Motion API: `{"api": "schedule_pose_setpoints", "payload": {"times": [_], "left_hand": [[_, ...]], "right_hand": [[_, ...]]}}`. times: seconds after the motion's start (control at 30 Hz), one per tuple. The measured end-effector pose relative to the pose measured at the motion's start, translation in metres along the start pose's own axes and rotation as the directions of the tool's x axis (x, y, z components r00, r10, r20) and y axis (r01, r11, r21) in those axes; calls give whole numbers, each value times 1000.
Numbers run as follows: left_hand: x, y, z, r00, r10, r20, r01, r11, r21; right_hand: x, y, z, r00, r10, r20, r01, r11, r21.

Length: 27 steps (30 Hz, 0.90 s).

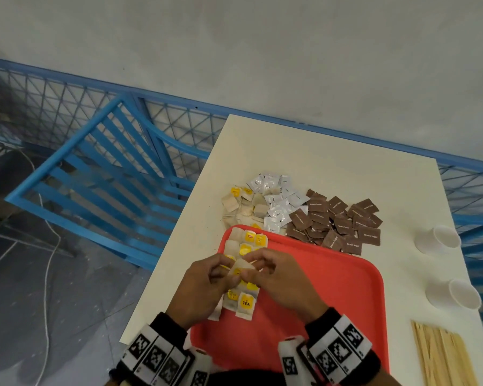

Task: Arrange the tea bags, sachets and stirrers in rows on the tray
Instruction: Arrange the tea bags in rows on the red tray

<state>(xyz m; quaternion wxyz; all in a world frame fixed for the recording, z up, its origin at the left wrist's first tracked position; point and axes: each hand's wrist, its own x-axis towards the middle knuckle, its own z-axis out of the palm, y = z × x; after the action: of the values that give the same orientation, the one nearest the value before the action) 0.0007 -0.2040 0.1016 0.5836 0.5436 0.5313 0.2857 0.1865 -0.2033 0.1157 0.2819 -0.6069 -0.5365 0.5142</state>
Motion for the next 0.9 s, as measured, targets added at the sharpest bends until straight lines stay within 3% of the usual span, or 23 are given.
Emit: {"api": "schedule_pose_setpoints", "payload": {"times": [0.13, 0.23, 0.3, 0.33, 0.43, 0.57, 0.7, 0.9], "left_hand": [[-1, -19, -7, 999, 28, -18, -24, 982, 189], [-8, -56, -15, 998, 44, -45, -24, 926, 378], [-13, -81, -19, 1000, 23, -13, -14, 880, 475], [-15, -91, -18, 1000, 12, 21, -22, 831, 556], [-19, -115, -17, 985, 70, 155, -167, 571, 803], [-20, -128, -19, 971, 110, 213, -240, 412, 879], [-17, -136, -23, 964, 92, 251, -267, 375, 888], [-13, -132, -21, 958, 157, 238, -278, 325, 904]], "right_hand": [[9, 9, 9, 987, -135, 88, 157, 929, -334], [13, 30, 19, 980, -39, 194, 124, 883, -452], [14, 42, 28, 947, 34, 319, 137, 856, -499], [14, 45, 31, 921, 60, 384, 159, 843, -513], [18, 56, 43, 848, 160, 505, 157, 834, -529], [30, 69, 64, 873, 206, 442, 79, 835, -545], [35, 82, 76, 932, 184, 312, 24, 828, -560], [36, 99, 79, 960, 199, 197, -49, 812, -581]]}}
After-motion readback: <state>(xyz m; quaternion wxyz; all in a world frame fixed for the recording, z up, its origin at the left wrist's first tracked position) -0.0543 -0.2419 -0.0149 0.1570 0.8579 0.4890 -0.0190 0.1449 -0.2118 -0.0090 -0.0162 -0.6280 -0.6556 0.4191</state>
